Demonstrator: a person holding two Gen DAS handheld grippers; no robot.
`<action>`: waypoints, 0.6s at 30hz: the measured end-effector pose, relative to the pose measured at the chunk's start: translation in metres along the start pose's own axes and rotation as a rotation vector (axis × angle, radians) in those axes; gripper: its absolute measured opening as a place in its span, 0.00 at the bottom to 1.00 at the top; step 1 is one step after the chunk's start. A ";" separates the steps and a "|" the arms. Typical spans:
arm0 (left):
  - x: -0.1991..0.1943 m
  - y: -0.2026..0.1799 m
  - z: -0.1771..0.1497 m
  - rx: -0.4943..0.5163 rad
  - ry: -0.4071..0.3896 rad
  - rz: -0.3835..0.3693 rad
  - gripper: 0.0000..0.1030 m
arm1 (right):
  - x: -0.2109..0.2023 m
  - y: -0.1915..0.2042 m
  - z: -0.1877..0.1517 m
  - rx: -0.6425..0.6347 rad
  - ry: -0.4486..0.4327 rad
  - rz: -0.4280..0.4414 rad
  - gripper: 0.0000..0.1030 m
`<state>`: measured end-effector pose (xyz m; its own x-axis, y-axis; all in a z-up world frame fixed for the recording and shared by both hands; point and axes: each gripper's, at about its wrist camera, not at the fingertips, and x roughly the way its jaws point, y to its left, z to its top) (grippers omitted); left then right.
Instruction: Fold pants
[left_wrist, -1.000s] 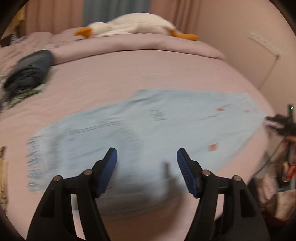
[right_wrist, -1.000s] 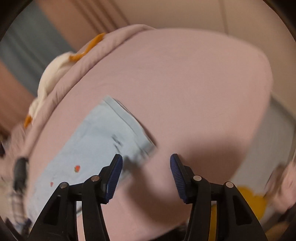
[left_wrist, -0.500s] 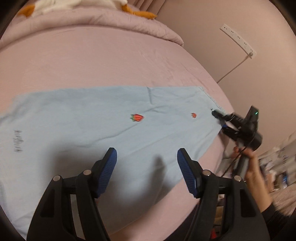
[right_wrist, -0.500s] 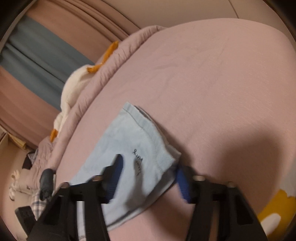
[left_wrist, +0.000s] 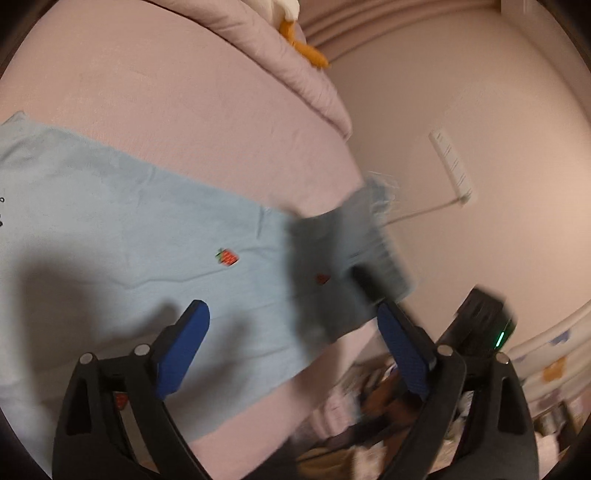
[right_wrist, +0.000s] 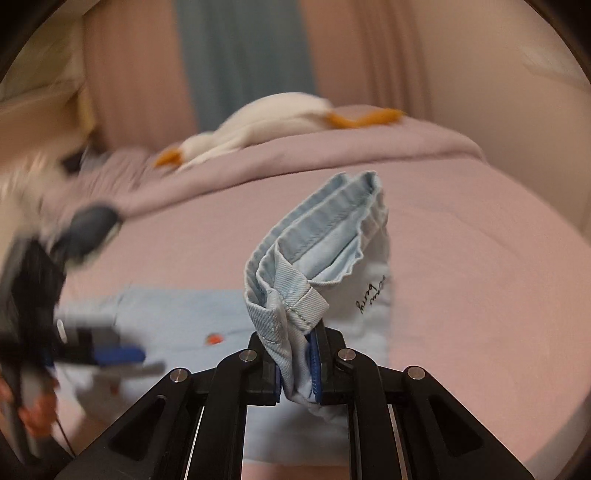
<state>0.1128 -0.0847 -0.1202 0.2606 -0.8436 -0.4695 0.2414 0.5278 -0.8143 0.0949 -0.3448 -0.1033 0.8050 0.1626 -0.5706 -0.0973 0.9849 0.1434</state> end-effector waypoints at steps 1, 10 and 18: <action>0.000 0.000 0.003 -0.012 -0.005 -0.009 0.91 | 0.005 0.019 -0.003 -0.047 0.003 0.006 0.13; 0.011 0.037 0.011 -0.213 0.025 -0.048 0.88 | 0.031 0.118 -0.032 -0.322 -0.002 -0.006 0.13; -0.013 0.047 0.025 -0.156 -0.012 0.077 0.13 | 0.021 0.163 -0.051 -0.570 -0.046 -0.047 0.13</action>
<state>0.1439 -0.0469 -0.1438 0.2841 -0.7994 -0.5293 0.0727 0.5685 -0.8195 0.0663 -0.1780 -0.1332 0.8395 0.1279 -0.5281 -0.3510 0.8695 -0.3475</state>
